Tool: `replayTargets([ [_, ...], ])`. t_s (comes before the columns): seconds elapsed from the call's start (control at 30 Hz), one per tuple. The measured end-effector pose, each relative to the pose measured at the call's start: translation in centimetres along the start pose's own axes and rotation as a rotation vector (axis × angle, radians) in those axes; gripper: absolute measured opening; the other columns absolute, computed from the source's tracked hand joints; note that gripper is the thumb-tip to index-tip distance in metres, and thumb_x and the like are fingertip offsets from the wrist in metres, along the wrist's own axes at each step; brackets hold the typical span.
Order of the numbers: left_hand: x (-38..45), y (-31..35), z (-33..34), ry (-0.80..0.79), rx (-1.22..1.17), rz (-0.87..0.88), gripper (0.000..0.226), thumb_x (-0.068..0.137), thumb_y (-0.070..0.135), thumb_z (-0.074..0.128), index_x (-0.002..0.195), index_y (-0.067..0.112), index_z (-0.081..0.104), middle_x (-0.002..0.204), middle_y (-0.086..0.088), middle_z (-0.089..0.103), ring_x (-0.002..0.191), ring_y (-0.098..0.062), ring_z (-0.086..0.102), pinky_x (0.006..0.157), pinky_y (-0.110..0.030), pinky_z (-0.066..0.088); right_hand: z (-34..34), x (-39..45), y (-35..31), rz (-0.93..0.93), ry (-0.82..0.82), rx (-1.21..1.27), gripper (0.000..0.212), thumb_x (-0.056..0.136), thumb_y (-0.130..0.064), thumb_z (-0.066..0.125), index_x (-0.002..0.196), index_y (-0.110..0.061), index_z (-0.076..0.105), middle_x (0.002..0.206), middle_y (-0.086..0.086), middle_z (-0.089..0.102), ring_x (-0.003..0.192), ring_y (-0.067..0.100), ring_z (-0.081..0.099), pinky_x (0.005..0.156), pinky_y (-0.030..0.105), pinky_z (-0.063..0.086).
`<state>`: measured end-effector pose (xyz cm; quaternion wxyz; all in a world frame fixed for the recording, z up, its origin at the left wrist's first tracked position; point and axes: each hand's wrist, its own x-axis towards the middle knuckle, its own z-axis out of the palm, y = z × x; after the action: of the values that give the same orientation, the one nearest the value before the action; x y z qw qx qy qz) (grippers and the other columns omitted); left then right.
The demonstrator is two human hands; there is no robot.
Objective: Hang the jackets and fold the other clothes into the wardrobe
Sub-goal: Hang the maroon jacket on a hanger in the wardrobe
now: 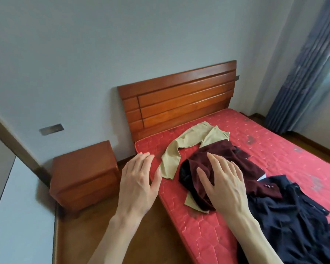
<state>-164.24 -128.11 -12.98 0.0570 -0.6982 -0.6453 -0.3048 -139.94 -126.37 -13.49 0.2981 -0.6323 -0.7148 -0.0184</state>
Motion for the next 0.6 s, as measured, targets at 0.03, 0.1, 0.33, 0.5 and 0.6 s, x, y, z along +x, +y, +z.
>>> replayTargets([
  [0.03,1.7,-1.0,0.5,-0.014,-0.006,0.019,0.053,0.107,0.049,0.039,0.142,0.015,0.060,0.144,-0.004,0.061,0.139,-0.020,0.053,0.115,-0.045,0.047,0.7,1.5,-0.6,0.015,0.005,-0.004,0.057,0.102,-0.050,0.054,0.145,-0.014,0.058,0.144,0.001,0.061,0.138,0.021,0.054,0.122,0.046,0.032],
  [0.1,5.2,-2.9,1.3,-0.029,-0.021,0.052,0.053,0.106,0.050,0.039,0.141,0.016,0.060,0.144,-0.003,0.061,0.139,-0.020,0.052,0.112,-0.046,0.049,2.2,4.4,-1.7,0.037,0.025,-0.014,0.058,0.102,-0.053,0.049,0.146,-0.015,0.057,0.144,0.000,0.061,0.139,0.020,0.053,0.123,0.046,0.032],
  [0.33,15.2,-7.8,5.7,-0.091,-0.061,0.169,0.047,0.107,0.042,0.047,0.144,0.014,0.057,0.147,-0.002,0.058,0.144,-0.017,0.045,0.119,-0.042,0.041,6.6,11.6,-3.5,0.119,0.082,-0.075,0.058,0.102,-0.053,0.052,0.147,-0.017,0.056,0.144,-0.001,0.061,0.140,0.019,0.052,0.123,0.045,0.032],
  [0.5,19.4,-8.1,10.5,-0.123,-0.151,0.232,0.043,0.106,0.037,0.051,0.141,0.013,0.060,0.145,-0.004,0.060,0.142,-0.019,0.048,0.116,-0.044,0.044,8.3,13.4,-1.3,0.227,0.087,-0.148,0.057,0.102,-0.050,0.058,0.147,-0.015,0.056,0.145,0.000,0.061,0.140,0.020,0.053,0.122,0.047,0.034],
  [0.6,21.0,-7.6,13.9,-0.133,-0.209,0.262,0.042,0.105,0.035,0.054,0.140,0.011,0.059,0.145,-0.005,0.059,0.142,-0.020,0.048,0.117,-0.040,0.041,9.6,14.1,0.8,0.294,0.095,-0.177,0.057,0.102,-0.049,0.059,0.148,-0.015,0.055,0.145,0.000,0.060,0.140,0.019,0.053,0.121,0.047,0.035],
])
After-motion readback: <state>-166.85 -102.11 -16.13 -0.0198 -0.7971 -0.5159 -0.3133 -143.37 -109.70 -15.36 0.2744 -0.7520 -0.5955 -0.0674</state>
